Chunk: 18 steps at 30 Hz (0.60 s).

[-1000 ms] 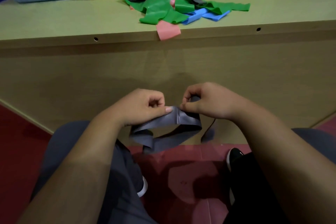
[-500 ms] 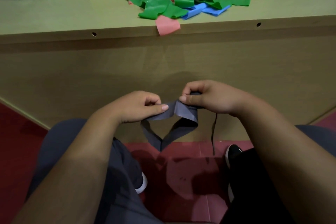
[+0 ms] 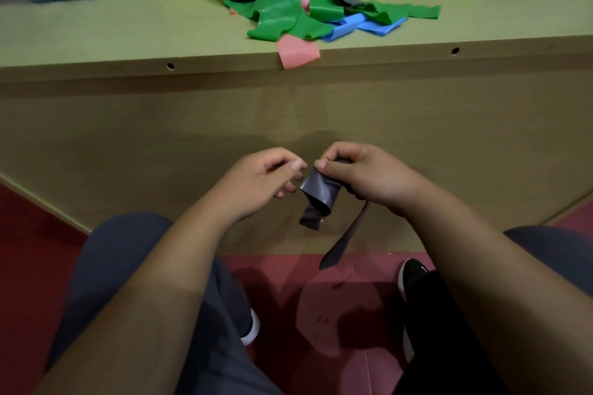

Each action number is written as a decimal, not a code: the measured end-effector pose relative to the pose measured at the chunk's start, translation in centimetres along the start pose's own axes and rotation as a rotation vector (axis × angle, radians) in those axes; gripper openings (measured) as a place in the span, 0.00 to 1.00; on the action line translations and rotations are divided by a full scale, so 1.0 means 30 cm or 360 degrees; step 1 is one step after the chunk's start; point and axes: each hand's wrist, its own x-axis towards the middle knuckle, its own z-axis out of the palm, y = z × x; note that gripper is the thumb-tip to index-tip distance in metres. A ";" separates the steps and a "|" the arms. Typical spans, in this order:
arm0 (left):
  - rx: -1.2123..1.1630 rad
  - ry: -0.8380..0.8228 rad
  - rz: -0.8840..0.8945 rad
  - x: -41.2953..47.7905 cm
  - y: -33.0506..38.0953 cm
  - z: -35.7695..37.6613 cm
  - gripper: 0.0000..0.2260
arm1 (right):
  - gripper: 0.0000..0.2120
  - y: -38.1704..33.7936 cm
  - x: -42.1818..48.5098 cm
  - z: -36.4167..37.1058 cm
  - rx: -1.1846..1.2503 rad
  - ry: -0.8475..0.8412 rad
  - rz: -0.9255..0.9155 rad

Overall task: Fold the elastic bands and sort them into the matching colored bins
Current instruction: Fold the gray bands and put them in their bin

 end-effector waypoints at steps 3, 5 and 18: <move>-0.0158 0.0071 -0.0051 0.005 0.004 0.049 0.07 | 0.07 0.012 0.012 0.001 -0.0018 0.0073 0.0020; -0.0196 0.0074 -0.0081 0.015 -0.003 0.065 0.06 | 0.08 0.018 0.018 0.001 -0.0065 0.0082 0.0047; -0.0553 0.0055 -0.0216 0.023 0.006 0.060 0.06 | 0.09 0.042 0.018 0.008 -0.0081 0.0062 0.0005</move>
